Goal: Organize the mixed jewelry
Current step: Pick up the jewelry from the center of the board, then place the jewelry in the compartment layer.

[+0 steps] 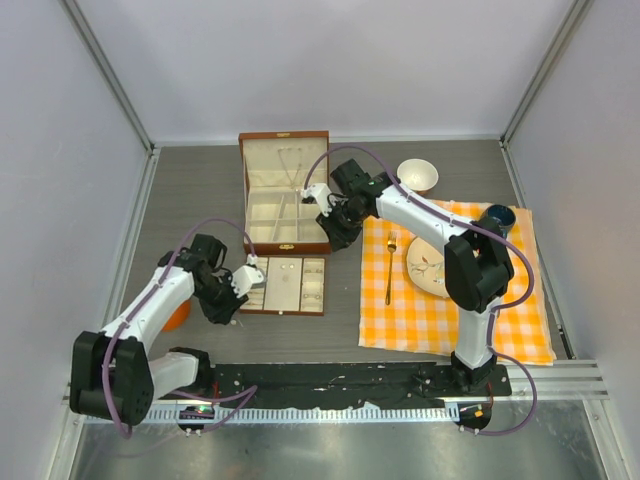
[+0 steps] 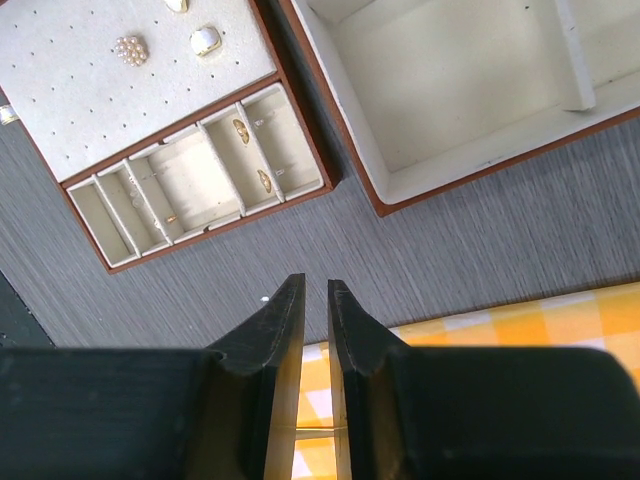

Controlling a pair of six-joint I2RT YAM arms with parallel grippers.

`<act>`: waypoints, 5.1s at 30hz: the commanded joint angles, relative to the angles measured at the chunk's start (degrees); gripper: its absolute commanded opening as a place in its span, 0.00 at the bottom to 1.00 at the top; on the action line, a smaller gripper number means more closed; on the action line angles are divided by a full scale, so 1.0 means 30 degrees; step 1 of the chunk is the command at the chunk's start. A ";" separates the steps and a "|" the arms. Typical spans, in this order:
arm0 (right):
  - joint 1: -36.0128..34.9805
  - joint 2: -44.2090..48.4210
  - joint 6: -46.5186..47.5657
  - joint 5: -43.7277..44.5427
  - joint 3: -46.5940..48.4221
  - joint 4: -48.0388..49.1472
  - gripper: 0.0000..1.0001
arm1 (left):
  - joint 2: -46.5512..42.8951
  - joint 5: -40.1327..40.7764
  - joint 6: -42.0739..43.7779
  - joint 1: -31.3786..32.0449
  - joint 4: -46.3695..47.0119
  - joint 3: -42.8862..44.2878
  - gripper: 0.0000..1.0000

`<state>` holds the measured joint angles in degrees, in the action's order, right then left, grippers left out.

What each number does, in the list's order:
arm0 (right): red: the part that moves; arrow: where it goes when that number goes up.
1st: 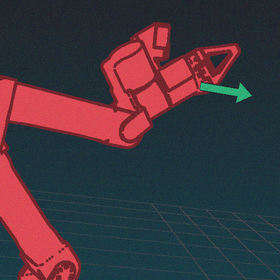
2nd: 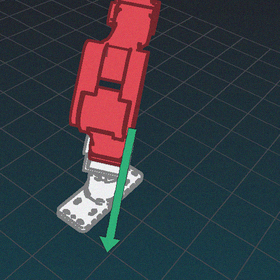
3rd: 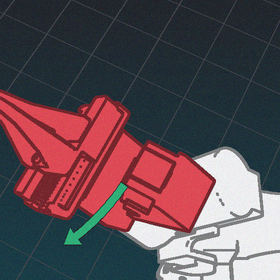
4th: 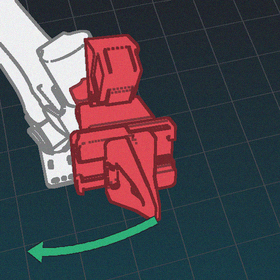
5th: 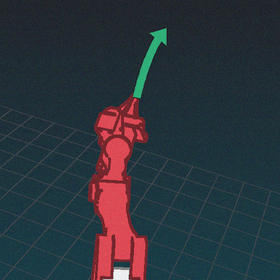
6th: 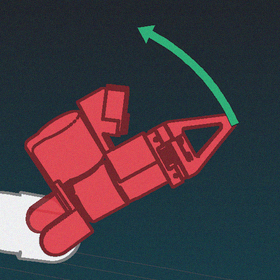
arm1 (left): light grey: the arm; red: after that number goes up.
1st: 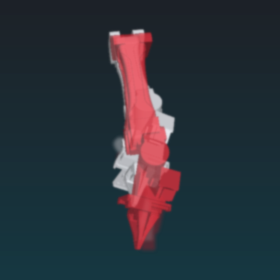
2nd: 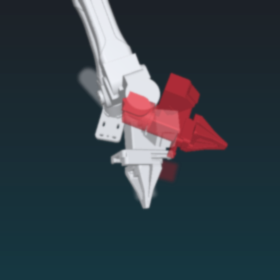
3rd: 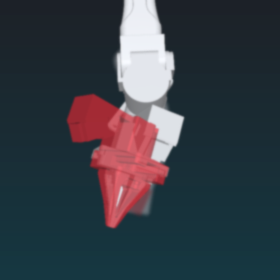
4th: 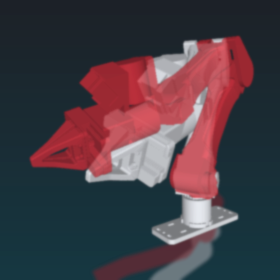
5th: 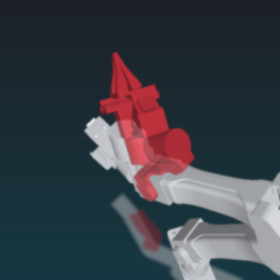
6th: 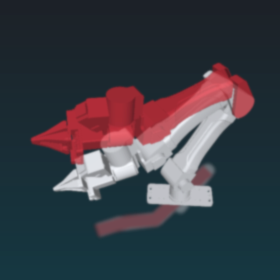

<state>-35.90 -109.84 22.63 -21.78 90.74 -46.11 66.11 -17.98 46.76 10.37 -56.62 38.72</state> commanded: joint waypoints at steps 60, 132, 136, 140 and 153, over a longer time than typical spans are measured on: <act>-0.0221 0.1048 0.0161 -0.0240 -0.0628 0.0457 0.21 | 0.1577 -0.3435 0.1082 0.1055 -0.4442 0.3964 0.00; -0.0133 0.1692 0.0073 0.0610 -0.1037 0.0515 0.20 | 0.8228 -1.5952 -2.9797 -0.4160 1.8053 0.1420 0.00; -0.0133 0.1751 0.0190 0.0610 -0.1300 0.0632 0.21 | 0.8200 -1.5454 -2.9797 -0.4160 1.8229 0.0895 0.00; -0.0133 0.1546 0.0190 0.0551 -0.1301 0.0691 0.20 | 0.7616 -1.4694 -3.0059 -0.4160 1.8755 0.0045 0.00; -0.0163 0.1018 0.0219 0.0727 -0.1271 0.0691 0.20 | 0.9132 -1.3665 -3.0412 -0.3633 1.9694 -0.0807 0.00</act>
<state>-36.27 -107.61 22.63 -19.33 86.50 -45.23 90.17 -59.09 -43.57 -1.19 0.32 35.86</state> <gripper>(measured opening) 0.206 0.016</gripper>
